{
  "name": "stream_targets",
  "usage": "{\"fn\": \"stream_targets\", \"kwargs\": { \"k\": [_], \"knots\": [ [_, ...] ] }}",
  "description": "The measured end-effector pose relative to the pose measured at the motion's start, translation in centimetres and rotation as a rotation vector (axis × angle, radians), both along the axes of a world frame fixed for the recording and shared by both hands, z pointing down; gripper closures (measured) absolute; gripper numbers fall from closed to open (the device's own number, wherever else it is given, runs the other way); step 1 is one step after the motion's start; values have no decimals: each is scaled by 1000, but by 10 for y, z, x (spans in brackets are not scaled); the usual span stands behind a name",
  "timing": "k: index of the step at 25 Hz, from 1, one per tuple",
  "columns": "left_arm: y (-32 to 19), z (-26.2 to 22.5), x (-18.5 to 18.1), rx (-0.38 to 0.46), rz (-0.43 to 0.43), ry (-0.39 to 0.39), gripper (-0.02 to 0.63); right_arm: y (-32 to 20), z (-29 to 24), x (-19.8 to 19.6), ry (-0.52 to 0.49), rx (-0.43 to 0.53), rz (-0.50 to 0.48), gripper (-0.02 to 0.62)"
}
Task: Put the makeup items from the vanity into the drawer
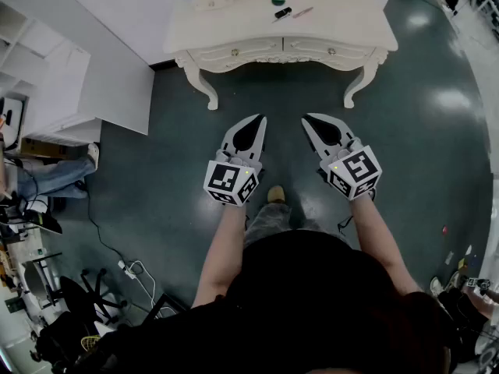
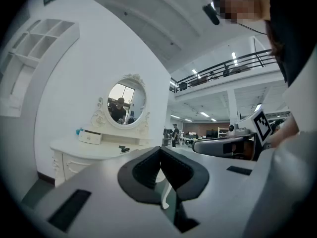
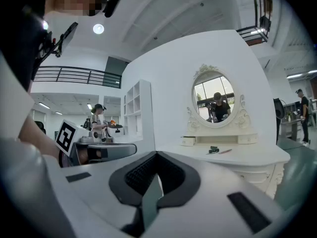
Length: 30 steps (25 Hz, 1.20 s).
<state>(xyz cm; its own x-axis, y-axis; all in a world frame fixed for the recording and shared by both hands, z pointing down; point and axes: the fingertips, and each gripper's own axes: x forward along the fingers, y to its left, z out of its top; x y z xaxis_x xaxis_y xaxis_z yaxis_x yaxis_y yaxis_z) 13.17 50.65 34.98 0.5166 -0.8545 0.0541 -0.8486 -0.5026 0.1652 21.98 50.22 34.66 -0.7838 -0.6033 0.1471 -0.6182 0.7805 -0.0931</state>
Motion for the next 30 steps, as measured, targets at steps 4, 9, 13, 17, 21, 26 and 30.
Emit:
{"fn": "stream_targets", "kwargs": {
  "k": [4, 9, 13, 17, 21, 26, 30],
  "knots": [
    [-25, -1, -20, 0, 17, -3, 594, -26, -2, -23, -4, 7, 4, 574],
    [-48, 2, -40, -11, 23, -6, 594, -51, 1, -43, -9, -3, 16, 574],
    [-65, 5, -48, -16, 24, -1, 594, -68, 5, -53, 1, -13, 9, 574],
    [-82, 12, -56, -23, 21, 5, 594, -87, 12, -63, -2, -25, -1, 574],
    [-107, 15, -66, -26, 15, -1, 594, -114, 14, -76, -18, -26, -14, 574],
    [-153, 15, -78, -29, 21, -6, 594, -162, 15, -92, -22, -27, -21, 574],
    [-196, 14, -82, -32, 44, -2, 594, -201, 16, -100, -18, -39, -11, 574]
  ]
}}
